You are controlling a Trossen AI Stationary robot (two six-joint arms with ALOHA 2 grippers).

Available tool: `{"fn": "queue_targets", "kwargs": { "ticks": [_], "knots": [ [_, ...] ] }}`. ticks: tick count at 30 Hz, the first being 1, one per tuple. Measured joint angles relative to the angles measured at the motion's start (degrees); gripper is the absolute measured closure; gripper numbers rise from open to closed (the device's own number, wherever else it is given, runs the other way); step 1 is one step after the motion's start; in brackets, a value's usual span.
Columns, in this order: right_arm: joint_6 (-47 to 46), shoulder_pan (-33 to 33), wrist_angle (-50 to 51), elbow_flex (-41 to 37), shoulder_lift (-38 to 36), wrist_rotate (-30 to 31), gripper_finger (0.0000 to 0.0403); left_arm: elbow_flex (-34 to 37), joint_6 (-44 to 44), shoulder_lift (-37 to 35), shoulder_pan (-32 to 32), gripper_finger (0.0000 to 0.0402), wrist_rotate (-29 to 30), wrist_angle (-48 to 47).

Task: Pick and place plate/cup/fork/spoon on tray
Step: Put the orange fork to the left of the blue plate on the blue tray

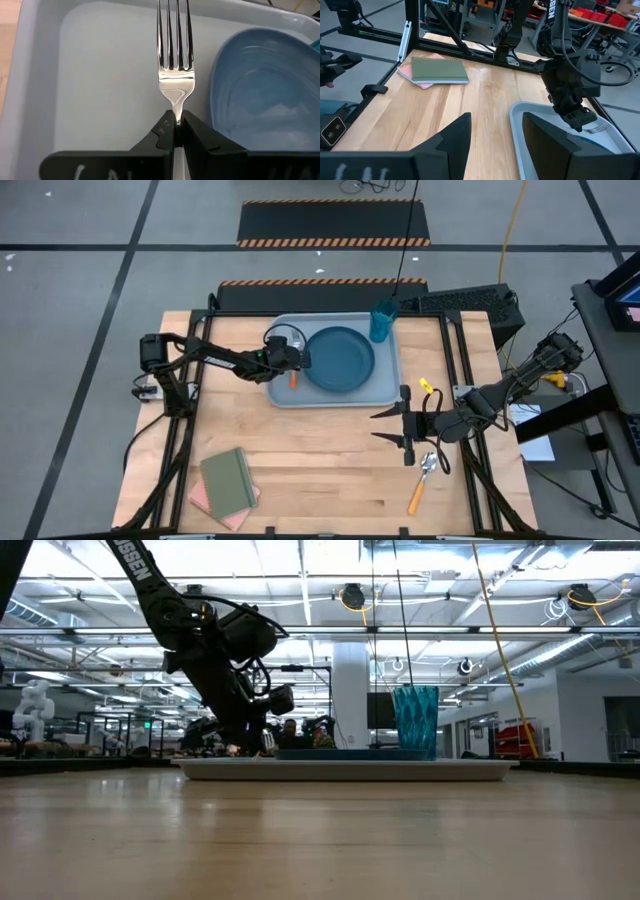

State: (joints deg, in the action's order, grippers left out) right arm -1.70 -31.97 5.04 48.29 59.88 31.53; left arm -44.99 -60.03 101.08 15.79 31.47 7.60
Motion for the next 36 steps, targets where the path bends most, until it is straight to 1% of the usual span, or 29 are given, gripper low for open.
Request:
{"fn": "queue_targets", "kwargs": {
  "ticks": [3, 9, 12, 15, 17, 21, 25, 29, 32, 34, 36],
  "knots": [
    [0.3, 0.0, 0.0, 0.0, 0.0, 0.0, 0.0232, 0.0, 0.3, 0.0, 0.0, 0.0369, 0.1, -0.1],
    [0.4, 0.0, 0.0, 0.0, 0.0, 0.0, 0.0232, 0.0, 0.5, 0.0, 0.0, 0.0322, 0.2, -0.6],
    [0.5, 0.0, 0.0, 0.0, 0.0, 0.0, 0.0232, 0.0, 1.0, 0.0, 0.0, 0.0307, 0.2, -0.3],
    [0.5, 0.0, 0.0, 0.0, 0.0, 0.0, 0.0232, 0.0, 7.6, -0.6, 0.0, 0.0304, 0.0, 2.0],
    [0.5, 0.0, 0.2, 0.0, 0.0, 0.0, 0.0232, 0.0, 12.6, -2.1, 0.0, 0.0305, -0.6, 1.7],
    [0.5, 0.0, 0.4, 0.0, 0.0, 0.0, 0.0232, 0.1, 20.4, -6.9, 0.0, 0.0305, -2.2, -5.0],
    [-0.5, 0.0, 0.5, 0.0, 0.0, 0.0, 0.0232, 0.0, 24.7, -14.0, 0.0, 0.0305, -3.1, -13.9],
    [-1.0, 0.0, 0.4, 0.0, 0.0, 0.0, 0.0232, 0.0, 33.5, -19.4, -0.5, 0.0305, -7.4, -20.8],
    [-1.0, 0.0, 0.1, 0.0, 0.0, 0.0, 0.0232, 0.0, 39.5, -19.6, -2.9, 0.0305, -8.6, -26.2],
    [-1.1, 0.0, -0.1, 0.0, 0.0, 0.2, 0.0232, 0.1, 41.1, -19.0, -4.8, 0.0305, -8.6, -29.2],
    [-1.0, 0.0, -0.1, 0.0, 0.0, 0.3, 0.0232, 0.0, 41.4, -17.3, -6.6, 0.0305, -7.7, -28.9]
  ]
}}
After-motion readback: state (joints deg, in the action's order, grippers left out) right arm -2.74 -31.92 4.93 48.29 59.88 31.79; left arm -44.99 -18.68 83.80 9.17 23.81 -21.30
